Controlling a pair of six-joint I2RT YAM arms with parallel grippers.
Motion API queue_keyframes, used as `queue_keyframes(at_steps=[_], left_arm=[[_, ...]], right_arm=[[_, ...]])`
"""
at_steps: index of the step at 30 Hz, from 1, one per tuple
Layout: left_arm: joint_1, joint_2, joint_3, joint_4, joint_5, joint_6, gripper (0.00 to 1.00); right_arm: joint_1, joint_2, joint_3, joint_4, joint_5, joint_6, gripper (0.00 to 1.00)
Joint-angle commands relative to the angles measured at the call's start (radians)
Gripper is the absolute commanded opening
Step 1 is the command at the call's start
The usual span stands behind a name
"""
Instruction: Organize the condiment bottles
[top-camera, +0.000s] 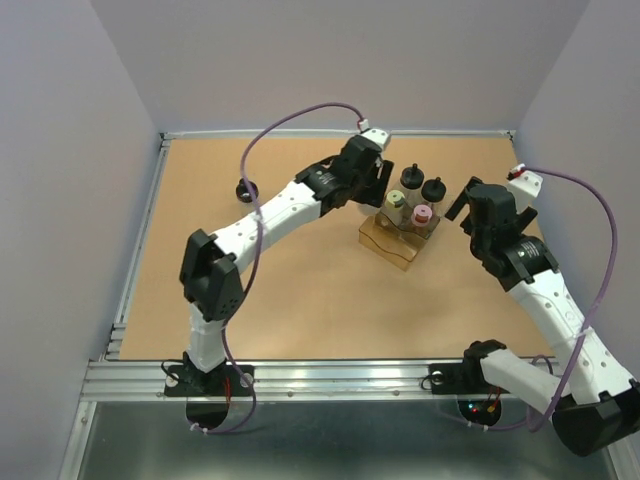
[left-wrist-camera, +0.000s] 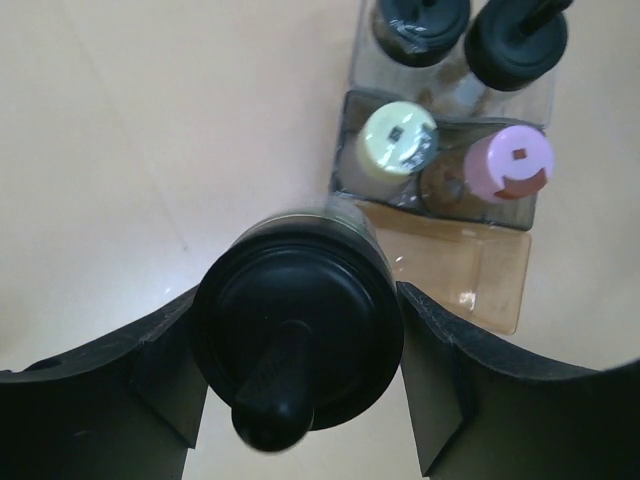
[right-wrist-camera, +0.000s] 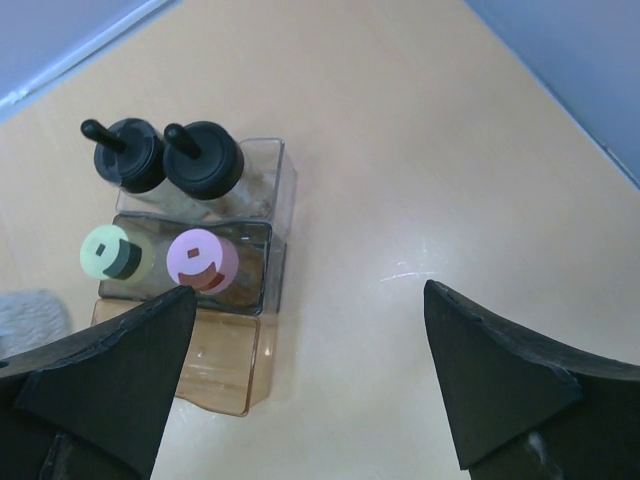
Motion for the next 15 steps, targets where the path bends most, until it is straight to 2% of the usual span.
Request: queue_keyframes(at_steps=[1, 8, 15], left_arm=[[-0.043, 0.089, 0.198, -0.015, 0.028, 0.037, 0.00], [-0.081, 0.249, 0.358, -0.044, 0.065, 0.035, 0.00], [-0.118, 0.247, 0.311, -0.047, 0.062, 0.009, 0.00]], right_arm=[[-0.011, -0.059, 0.002, -0.053, 0.109, 0.043, 1.00], [-0.014, -0.124, 0.005, -0.103, 0.158, 0.044, 1.00], [-0.013, -0.173, -0.005, -0.142, 0.191, 0.049, 1.00]])
